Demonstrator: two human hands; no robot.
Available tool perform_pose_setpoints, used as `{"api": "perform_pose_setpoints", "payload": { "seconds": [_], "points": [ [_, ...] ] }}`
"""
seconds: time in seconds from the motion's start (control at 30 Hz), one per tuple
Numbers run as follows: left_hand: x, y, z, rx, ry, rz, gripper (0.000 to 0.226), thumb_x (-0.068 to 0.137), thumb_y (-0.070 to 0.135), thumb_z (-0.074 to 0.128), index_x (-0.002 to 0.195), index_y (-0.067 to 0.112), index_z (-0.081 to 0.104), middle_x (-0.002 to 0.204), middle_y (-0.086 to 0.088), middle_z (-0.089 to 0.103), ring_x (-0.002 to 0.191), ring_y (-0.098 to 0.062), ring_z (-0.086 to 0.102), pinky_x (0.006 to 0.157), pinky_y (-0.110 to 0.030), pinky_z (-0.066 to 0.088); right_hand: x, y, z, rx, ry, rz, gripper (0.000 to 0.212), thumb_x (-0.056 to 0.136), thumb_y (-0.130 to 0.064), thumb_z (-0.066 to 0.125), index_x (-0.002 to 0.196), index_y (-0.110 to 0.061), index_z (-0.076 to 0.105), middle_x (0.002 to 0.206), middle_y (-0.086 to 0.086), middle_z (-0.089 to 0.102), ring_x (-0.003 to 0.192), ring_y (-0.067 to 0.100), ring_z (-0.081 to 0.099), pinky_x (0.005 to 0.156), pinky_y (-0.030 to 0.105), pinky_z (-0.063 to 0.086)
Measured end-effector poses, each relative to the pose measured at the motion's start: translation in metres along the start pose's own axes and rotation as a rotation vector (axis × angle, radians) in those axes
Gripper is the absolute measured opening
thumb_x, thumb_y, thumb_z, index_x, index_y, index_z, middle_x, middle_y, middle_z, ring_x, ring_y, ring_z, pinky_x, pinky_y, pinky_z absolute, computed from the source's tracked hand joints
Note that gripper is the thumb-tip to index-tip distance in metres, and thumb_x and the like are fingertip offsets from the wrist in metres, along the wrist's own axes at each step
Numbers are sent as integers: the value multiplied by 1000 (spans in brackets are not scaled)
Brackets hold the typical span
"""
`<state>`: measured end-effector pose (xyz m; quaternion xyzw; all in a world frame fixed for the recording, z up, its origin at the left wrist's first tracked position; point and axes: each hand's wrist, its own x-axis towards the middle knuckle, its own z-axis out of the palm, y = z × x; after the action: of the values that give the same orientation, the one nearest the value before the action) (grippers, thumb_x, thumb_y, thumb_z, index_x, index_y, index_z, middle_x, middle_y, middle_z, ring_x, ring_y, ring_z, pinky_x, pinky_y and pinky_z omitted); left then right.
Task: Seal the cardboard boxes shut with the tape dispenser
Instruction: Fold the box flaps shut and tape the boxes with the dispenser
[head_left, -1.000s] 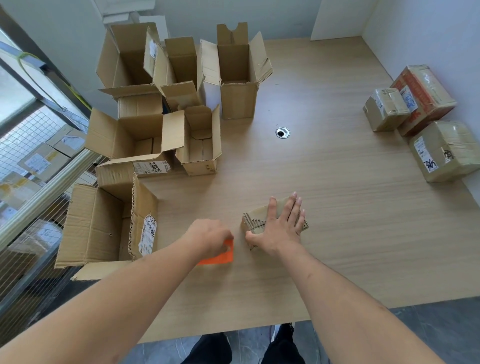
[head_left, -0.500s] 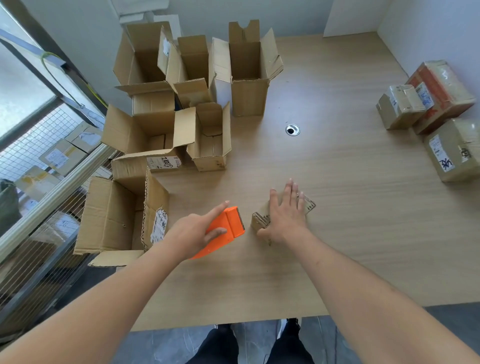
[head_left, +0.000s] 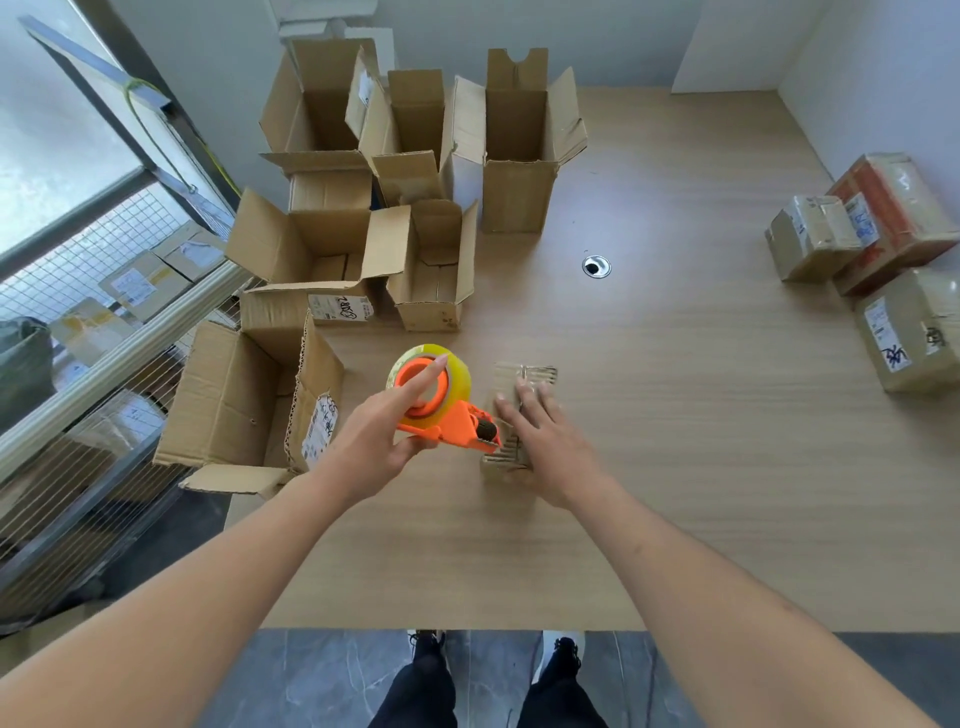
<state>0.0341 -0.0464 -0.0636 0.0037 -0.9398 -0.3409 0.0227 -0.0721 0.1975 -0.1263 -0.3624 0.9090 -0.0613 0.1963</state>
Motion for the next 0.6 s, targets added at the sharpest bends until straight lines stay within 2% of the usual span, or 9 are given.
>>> {"api": "perform_pose_setpoints", "payload": {
  "seconds": [0.1,0.17,0.23,0.3,0.37,0.47,0.6],
  "points": [
    [-7,2,3,15,42,28,104,80,16,85,157,45,20,110,11,56,97,-9,51,88,-30,42,1,0,-10,165,-47,-61,106,81,-40,80,163,-30,13,171,0,-2,157,27,-7,127,47,6],
    [-9,2,2,24,45,22,106,81,18,85,156,49,17,111,11,56,96,-12,53,87,-30,43,-5,-3,-18,399,33,-21,88,78,-31,69,158,-31,32,169,-5,17,157,15,7,126,47,2],
    [-11,2,3,36,44,2,106,81,20,84,155,52,16,111,10,56,95,-17,55,84,-29,41,-10,-7,-24,665,193,23,76,69,-22,55,144,-31,52,158,-7,41,149,9,30,125,41,14],
    [-13,3,3,41,49,-19,104,82,22,84,155,52,16,109,7,59,93,-18,56,81,-27,39,-14,-7,-26,828,277,-17,65,68,-20,54,132,-25,62,141,-6,56,133,13,51,115,31,36],
    [-13,3,3,44,44,-37,104,83,23,83,156,51,15,111,3,63,96,-20,58,81,-26,38,-19,-14,-32,859,288,-67,54,72,-25,60,126,-26,64,131,-9,60,118,11,59,99,21,47],
    [-15,2,3,29,29,-26,103,83,22,83,158,46,17,114,0,66,102,-23,61,87,-29,44,-23,-24,-36,828,365,-123,38,81,-20,73,117,-26,69,118,-8,64,104,11,64,85,23,54],
    [-19,9,1,-12,-9,-14,103,84,19,82,158,49,15,111,0,67,98,-24,64,90,-37,51,-23,-31,-32,799,501,-117,13,85,-10,80,97,-15,79,93,-3,72,86,10,67,74,23,55]
  ]
}}
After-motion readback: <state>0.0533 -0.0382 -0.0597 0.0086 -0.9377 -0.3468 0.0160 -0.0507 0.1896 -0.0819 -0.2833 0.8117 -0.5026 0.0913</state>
